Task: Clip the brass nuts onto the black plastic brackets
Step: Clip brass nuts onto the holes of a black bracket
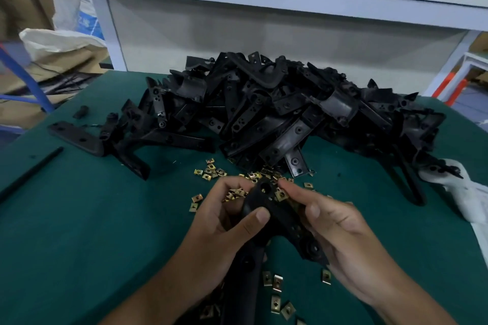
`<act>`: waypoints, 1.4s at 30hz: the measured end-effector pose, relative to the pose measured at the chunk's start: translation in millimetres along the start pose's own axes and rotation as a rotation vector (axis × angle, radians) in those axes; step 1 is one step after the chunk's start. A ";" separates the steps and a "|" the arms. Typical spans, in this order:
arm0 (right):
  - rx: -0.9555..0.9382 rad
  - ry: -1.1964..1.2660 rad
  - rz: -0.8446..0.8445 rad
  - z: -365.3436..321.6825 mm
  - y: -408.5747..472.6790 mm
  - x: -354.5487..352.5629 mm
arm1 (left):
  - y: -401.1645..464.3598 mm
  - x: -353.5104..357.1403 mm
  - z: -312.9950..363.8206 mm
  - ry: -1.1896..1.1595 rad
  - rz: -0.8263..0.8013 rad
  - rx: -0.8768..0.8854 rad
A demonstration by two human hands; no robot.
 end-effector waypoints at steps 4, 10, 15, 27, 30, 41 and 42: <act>0.022 0.021 -0.054 0.3 -1.2 4.2 | -0.2 3.1 -4.4 -0.002 -0.058 -0.033; 0.044 0.114 -0.121 -1.8 1.4 15.5 | -0.8 1.8 -8.5 -0.013 -0.043 -0.053; 0.122 0.351 -0.214 1.0 3.2 33.4 | 1.9 -3.7 -1.1 -0.068 0.051 0.010; 0.163 0.588 0.082 9.5 14.6 -11.6 | 6.2 -3.7 -18.6 -0.248 0.059 -0.177; 0.186 0.529 0.082 14.0 14.2 -11.3 | 3.9 -4.5 -20.0 -0.217 0.037 -0.211; 0.151 0.282 0.093 17.2 14.5 -9.4 | -2.4 2.8 -31.4 -0.395 0.036 -0.384; 0.150 0.273 0.106 17.4 14.8 -11.7 | -3.8 4.0 -32.2 -0.416 0.020 -0.394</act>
Point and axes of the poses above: each hand's wrist, its own y-axis towards the middle knuckle, its own x-axis out of the palm, z = x × y, the point moved 10 cm from there along y, towards the middle knuckle, and after that the axes turned 4 degrees about -y, right-handed, at the moved point
